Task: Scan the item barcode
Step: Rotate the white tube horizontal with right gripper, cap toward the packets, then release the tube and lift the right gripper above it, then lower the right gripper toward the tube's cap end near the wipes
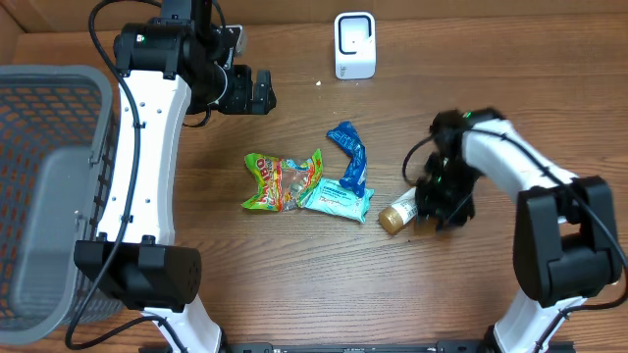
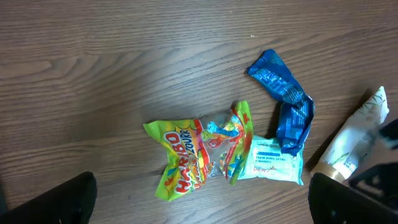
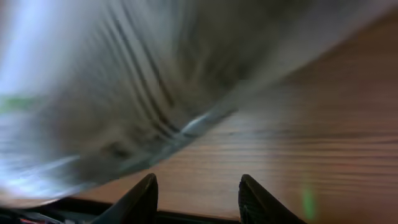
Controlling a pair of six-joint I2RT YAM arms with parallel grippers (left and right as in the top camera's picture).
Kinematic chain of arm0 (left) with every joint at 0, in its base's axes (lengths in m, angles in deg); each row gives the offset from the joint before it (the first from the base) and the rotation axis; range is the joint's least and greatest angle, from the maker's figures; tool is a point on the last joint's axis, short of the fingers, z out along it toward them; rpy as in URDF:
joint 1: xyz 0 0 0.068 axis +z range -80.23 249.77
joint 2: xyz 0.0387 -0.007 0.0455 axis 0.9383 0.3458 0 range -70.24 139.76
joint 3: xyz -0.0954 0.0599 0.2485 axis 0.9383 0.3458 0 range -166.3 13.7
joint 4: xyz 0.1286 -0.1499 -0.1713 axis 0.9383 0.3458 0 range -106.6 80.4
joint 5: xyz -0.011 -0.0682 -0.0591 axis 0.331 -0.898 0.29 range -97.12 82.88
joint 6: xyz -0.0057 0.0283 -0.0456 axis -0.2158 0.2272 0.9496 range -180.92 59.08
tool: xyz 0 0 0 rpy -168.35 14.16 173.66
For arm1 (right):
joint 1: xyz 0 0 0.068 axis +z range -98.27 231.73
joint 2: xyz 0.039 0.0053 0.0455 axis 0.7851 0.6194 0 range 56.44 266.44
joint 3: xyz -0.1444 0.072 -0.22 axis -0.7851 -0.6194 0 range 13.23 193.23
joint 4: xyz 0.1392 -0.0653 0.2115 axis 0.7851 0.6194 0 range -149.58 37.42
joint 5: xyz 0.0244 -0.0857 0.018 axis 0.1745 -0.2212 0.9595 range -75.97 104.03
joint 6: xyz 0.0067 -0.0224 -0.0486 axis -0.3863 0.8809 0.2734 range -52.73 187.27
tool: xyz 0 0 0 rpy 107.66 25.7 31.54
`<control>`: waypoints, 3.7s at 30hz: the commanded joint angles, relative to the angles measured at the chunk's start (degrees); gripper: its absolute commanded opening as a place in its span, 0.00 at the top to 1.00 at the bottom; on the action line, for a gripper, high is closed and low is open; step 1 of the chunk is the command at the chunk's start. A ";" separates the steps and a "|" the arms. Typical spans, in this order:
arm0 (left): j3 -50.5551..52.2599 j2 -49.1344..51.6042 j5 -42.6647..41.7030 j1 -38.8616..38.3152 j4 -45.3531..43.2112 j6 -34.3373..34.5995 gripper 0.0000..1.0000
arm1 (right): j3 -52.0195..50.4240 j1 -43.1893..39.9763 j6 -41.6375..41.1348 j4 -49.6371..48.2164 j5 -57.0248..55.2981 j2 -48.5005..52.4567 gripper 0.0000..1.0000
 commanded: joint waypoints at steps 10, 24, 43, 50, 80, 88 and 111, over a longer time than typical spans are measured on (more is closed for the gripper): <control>-0.96 -0.26 0.17 -0.39 0.00 -1.09 0.00 | -2.47 5.49 -5.18 -10.36 6.71 -1.40 0.57; -0.96 -0.26 0.17 -0.37 0.00 -1.09 0.00 | 2.45 -1.90 -14.60 -26.95 7.15 -1.40 0.57; -0.96 -0.26 0.17 -0.39 0.00 -1.09 0.00 | 19.89 -6.99 -6.25 -20.94 -6.16 -1.62 0.36; -0.96 -0.26 0.20 -0.39 0.00 -1.09 0.00 | 19.54 -6.99 -2.03 -28.06 -11.19 3.32 0.34; -0.96 -0.26 0.17 -0.39 0.00 -1.09 0.00 | 19.54 -6.88 -0.04 2.86 -6.25 10.08 0.29; -0.96 -0.26 0.17 -0.39 0.00 -1.09 0.00 | 25.75 -5.88 7.41 7.34 -3.85 8.11 0.27; -0.96 -0.26 0.20 -0.37 0.00 -1.09 0.00 | 16.92 13.70 12.11 3.89 0.87 -0.72 0.24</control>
